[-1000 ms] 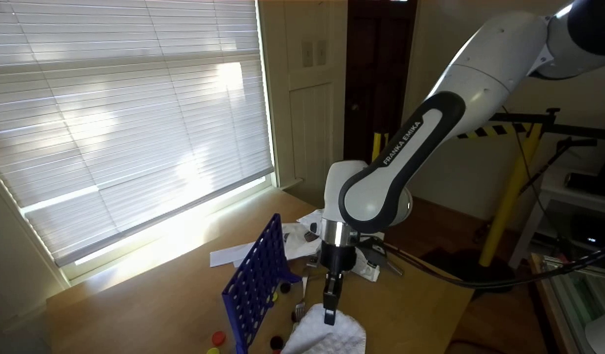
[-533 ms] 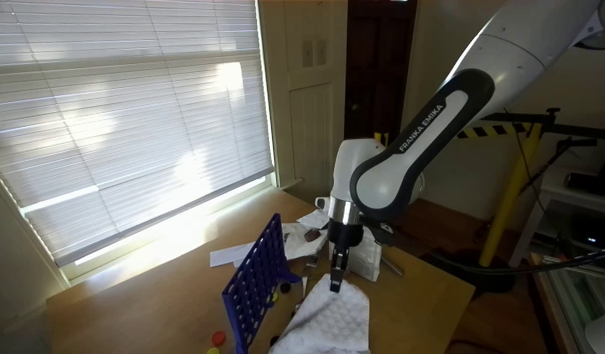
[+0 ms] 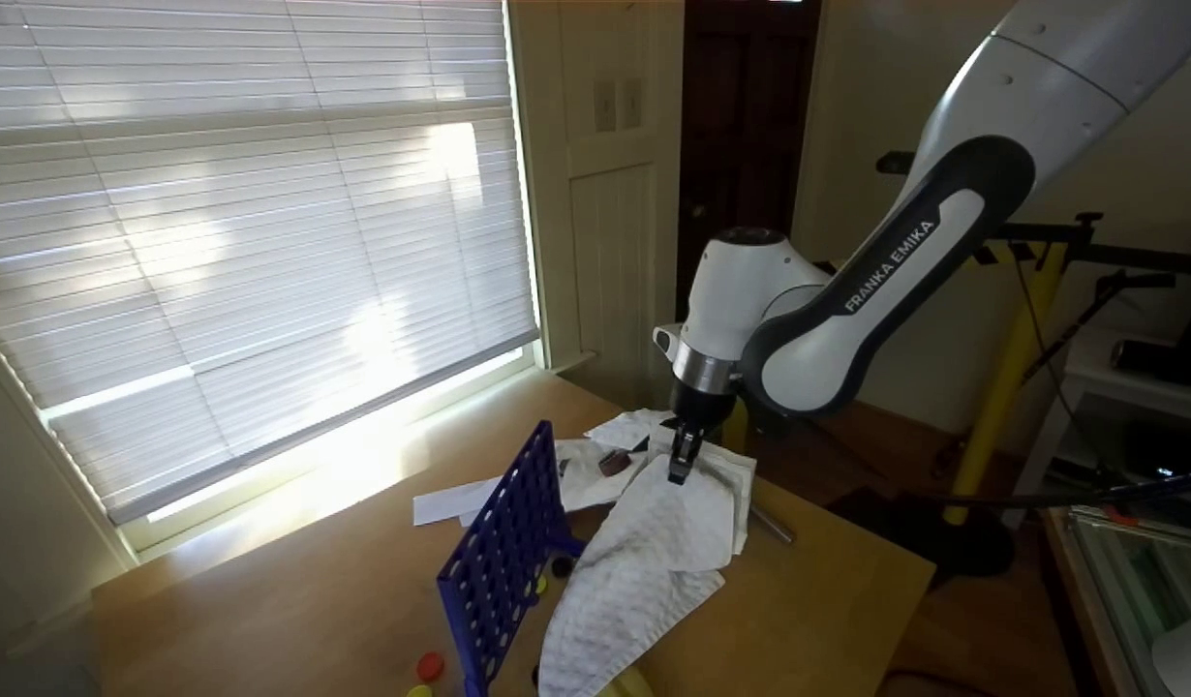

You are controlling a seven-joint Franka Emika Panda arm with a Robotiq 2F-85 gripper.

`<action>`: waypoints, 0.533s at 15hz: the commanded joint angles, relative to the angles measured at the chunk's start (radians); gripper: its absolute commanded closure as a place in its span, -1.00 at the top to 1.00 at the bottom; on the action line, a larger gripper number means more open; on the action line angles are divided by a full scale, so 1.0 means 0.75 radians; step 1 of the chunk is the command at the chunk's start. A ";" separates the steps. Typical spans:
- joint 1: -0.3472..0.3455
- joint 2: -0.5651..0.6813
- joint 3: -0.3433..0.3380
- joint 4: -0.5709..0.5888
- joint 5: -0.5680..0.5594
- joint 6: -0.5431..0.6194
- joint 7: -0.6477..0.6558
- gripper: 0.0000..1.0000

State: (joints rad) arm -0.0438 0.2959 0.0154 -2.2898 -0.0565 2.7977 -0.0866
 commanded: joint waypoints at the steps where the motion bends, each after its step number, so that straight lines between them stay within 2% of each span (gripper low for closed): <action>1: 0.299 0.016 -0.363 -0.005 -0.294 0.041 0.362 -0.35; 3: 0.344 0.033 -0.404 0.009 -0.444 0.040 0.552 -0.10; 5: 0.391 0.041 -0.431 0.005 -0.518 0.090 0.662 0.19; 7: 0.396 0.034 -0.395 -0.006 -0.521 0.104 0.661 0.47; 8: 0.366 0.030 -0.336 -0.017 -0.467 0.118 0.596 0.59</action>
State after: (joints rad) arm 0.2382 0.3135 -0.2815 -2.2935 -0.4152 2.8524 0.3724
